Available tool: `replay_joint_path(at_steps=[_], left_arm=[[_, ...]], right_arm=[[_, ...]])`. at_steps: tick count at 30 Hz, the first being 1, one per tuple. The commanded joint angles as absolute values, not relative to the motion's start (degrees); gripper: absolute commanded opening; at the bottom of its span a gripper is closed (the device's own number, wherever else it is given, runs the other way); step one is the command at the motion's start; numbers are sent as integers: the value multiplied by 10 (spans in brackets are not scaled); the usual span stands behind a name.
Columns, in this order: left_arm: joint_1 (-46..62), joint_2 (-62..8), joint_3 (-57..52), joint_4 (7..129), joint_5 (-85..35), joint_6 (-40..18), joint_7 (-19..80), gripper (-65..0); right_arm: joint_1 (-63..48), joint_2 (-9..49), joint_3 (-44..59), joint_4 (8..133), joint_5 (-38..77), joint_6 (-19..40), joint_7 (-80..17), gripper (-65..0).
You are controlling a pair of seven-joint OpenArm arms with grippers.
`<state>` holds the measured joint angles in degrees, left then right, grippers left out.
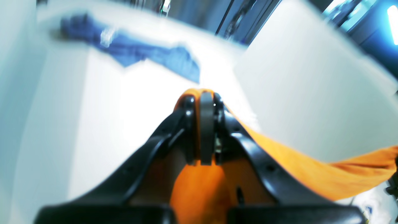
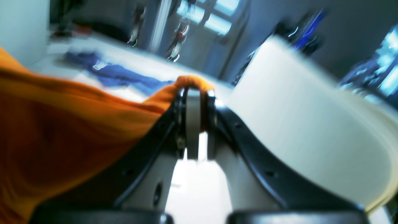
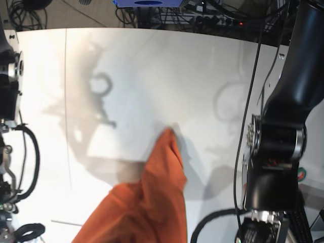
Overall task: Layout the t-shirt on the table in an organized manner, then fold the t-shirt properly
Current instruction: 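Grasp the shirt with both grippers and lift it, shaking it open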
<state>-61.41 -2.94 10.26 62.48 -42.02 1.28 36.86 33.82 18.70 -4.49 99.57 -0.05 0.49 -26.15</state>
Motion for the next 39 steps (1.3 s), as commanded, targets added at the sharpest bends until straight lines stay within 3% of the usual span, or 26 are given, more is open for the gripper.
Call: replay_joint_path(at_steps=[1,6,11,16,21,25,31,39], left_arm=[[-645,-26,101,644,-423,7,353,-650],[-611,-28,104,709,-424,7,385,-650],[-451,-53,107,813,-422,7,444,-650],[-252,-101,101,895,-420,7,444,-650],[-61,-139,73,945,-419,9,443,-650],[54,-149,0,948,-419,9,443,-650],[101,-181,-51,922,-415,9,442,-650],[58,-190,-58,854,-236,7,359,-650]], right_arm=[[357,200,-25,1025,-2,0,-247,-650],[293,200,49,1079,-2,0,-248,-650],[103,196,58,1082,0,0,-244,-650],[-54,104,58,1039,1,0,-233,-650],[-169,20,55,963,0,0,-159,-650],[-200,13,24,899,1,0,-152,-650],[-227,25,-65,871,0,35,-151,-650],[-228,40,-306,900,-2,48,-151,-650]])
